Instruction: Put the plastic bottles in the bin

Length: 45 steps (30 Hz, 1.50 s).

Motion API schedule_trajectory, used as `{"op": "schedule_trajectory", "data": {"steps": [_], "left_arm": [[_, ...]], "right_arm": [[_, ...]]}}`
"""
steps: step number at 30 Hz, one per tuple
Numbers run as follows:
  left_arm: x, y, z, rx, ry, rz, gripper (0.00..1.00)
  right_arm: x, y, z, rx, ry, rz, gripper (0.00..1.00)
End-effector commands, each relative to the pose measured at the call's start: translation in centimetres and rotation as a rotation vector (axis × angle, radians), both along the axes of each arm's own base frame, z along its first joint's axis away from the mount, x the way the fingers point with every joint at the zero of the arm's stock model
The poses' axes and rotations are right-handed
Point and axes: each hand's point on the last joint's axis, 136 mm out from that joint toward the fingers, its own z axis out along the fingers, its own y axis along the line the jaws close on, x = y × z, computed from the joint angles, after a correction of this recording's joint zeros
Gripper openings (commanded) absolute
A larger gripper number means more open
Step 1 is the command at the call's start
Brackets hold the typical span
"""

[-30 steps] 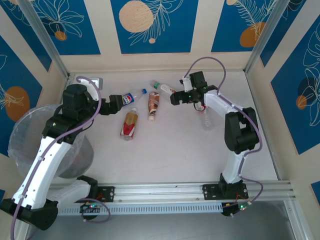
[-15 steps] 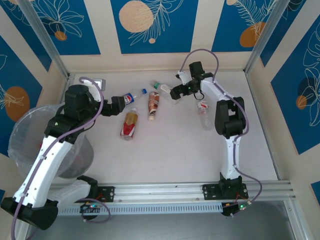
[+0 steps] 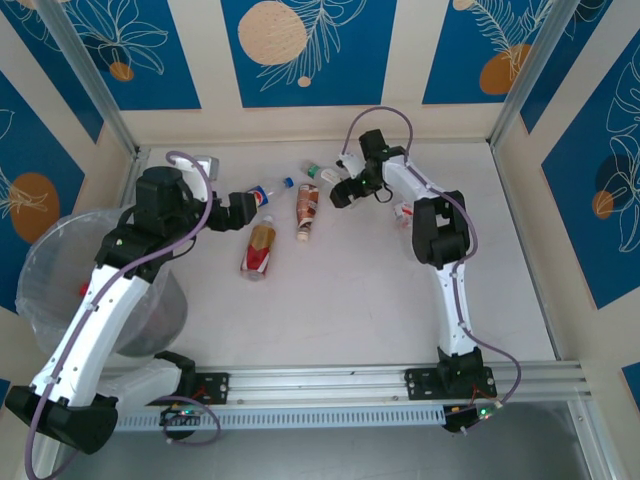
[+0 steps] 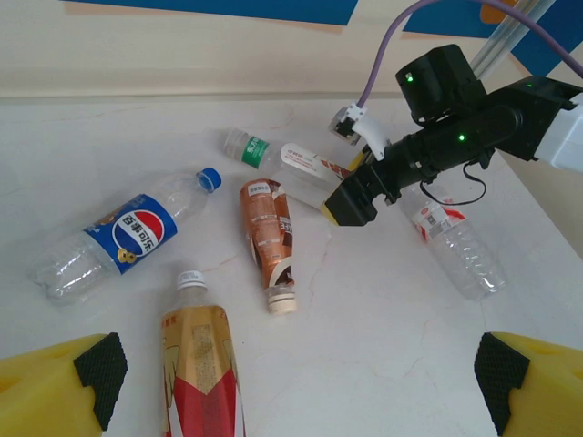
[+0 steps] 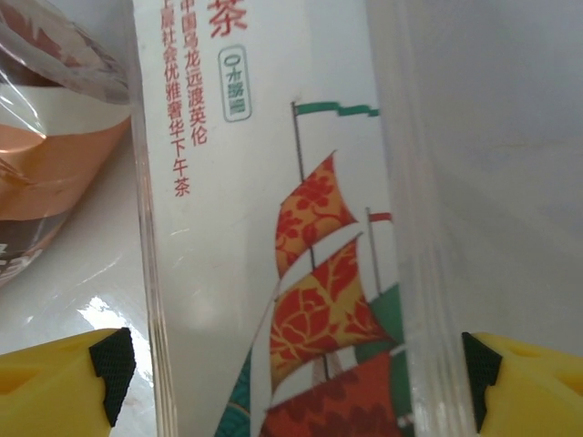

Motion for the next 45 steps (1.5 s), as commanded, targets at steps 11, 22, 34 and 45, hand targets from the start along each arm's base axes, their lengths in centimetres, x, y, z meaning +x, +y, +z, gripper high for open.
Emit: {"op": "schedule_trajectory", "data": {"steps": [11,22,34,45], "left_arm": [[0.0,-0.5,-0.9,-0.007,0.016,-0.011,0.99],[0.6,-1.0,-1.3,-0.015,0.031,-0.022,0.99],[1.2,-2.8,-1.6,-0.084,0.056,-0.083,0.99],[3.4,-4.7,-3.7,-0.132,0.143,-0.067,0.99]], "right_arm": [[-0.9,-0.2,0.2,-0.045,-0.044,0.030,0.66],[-2.5,-1.6,1.2,-0.041,-0.025,-0.050,0.52],[-6.7,-2.8,3.4,0.017,0.014,-0.236,0.49],[-10.5,-1.5,6.9,0.205,0.045,-0.360,0.47]]}}
